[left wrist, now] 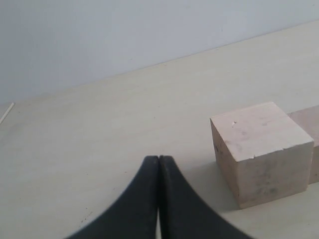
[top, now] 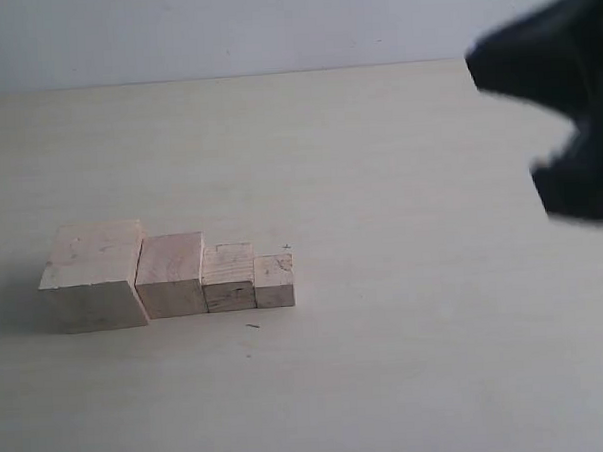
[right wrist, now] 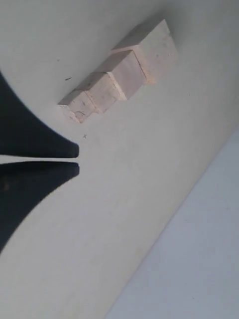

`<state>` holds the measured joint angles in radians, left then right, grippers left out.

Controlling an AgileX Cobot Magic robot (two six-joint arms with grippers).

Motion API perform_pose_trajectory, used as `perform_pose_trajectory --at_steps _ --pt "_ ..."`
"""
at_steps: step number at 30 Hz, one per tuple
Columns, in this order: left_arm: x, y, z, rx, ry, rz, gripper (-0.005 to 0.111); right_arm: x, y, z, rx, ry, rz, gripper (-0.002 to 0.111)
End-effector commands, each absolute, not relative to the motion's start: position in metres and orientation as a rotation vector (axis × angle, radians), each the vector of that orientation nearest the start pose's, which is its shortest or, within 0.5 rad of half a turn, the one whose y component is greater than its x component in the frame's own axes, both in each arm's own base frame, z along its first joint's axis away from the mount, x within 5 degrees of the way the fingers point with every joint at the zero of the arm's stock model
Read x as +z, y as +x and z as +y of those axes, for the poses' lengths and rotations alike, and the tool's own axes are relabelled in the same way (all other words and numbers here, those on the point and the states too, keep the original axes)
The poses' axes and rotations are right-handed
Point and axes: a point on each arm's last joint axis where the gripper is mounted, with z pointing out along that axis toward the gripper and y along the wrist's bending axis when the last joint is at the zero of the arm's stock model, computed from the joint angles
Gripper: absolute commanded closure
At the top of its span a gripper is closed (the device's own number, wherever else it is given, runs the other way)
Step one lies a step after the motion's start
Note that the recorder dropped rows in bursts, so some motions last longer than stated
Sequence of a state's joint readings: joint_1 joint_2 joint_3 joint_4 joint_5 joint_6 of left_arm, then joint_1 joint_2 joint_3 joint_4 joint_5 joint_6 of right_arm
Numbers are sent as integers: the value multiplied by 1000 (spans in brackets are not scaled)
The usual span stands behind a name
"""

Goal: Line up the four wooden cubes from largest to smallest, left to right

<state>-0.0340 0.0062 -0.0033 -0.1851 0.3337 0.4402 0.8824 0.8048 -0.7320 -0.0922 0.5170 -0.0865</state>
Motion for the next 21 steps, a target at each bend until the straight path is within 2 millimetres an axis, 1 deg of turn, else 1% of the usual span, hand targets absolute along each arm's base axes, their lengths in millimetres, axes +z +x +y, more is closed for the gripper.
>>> perform_pose_trajectory --at_steps 1,3,5,8,10,12,14,17,19,21 --pt "184 54 -7 105 303 1780 107 275 78 92 521 -891 1693 105" --pt "184 54 -7 105 303 1780 107 249 68 82 570 -842 1630 105" --pt "184 54 -7 105 303 1780 107 226 59 72 592 -820 1574 105" --pt "184 54 -7 105 303 1780 107 204 51 63 605 -803 1513 105" --pt "184 54 -7 105 303 1780 107 205 48 60 613 -786 1483 105" --pt "184 54 -7 105 303 1780 107 198 46 56 622 -779 1571 105" --pt "184 54 -7 105 303 1780 107 196 45 54 664 -735 1612 105" --pt "184 54 -7 105 303 1780 107 199 42 50 686 -701 1580 105" --pt "184 54 -7 105 303 1780 107 202 41 45 711 -602 1559 105" --pt "184 54 -7 105 303 1780 107 206 42 37 653 -478 1530 105"
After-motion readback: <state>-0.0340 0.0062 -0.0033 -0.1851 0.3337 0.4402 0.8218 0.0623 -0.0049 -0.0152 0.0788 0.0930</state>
